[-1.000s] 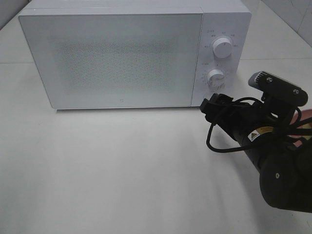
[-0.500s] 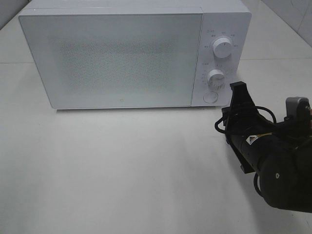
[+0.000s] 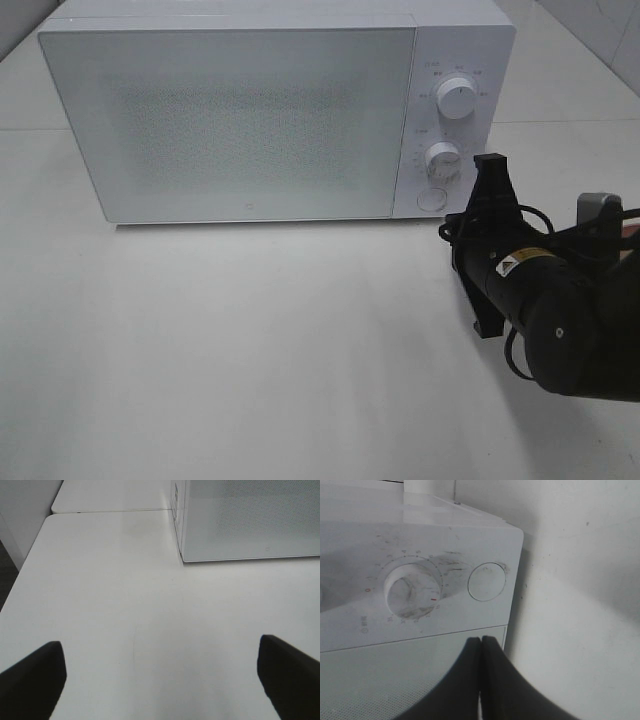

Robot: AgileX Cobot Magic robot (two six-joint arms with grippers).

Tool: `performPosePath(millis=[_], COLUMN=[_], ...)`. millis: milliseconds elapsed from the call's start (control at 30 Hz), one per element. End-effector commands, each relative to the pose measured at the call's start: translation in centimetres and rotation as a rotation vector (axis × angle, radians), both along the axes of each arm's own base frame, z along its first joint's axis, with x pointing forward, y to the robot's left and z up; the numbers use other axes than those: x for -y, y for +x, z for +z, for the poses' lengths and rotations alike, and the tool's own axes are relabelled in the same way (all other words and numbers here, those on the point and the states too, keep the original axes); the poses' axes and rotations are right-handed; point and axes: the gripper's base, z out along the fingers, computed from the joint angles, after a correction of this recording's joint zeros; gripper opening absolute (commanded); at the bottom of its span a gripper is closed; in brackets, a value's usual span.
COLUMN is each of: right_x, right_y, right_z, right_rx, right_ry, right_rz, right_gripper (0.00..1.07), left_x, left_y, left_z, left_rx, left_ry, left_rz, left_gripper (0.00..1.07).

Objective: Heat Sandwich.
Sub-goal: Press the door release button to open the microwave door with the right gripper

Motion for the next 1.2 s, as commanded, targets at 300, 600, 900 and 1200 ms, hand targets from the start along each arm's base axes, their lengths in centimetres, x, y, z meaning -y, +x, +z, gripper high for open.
performPosePath(millis=[300, 600, 900, 1200], right_x=[0.0, 0.3, 0.5, 1.0], right_y=[3.7, 6.2, 8.1, 9.5], right_z=[-0.9, -1.5, -2.4, -2.4], right_rx=[-0.051, -0.06, -0.084, -0.053], right_ry=[0.025, 0.032, 0.033, 0.036], right_rz=[0.046, 0.043, 0.044, 0.016], right_gripper=[0.0, 0.0, 0.0, 0.0], left_x=[0.0, 0.0, 0.0, 0.0], left_y=[-0.4, -0.4, -0.4, -0.4], left_z=[0.0, 0.0, 0.0, 0.0], left_rx=[0.026, 0.026, 0.026, 0.026], left_ry=[-0.004, -0.004, -0.004, -0.004], left_rz=[0.006, 0.006, 0.006, 0.006], left_gripper=[0.98, 0.98, 0.98, 0.98])
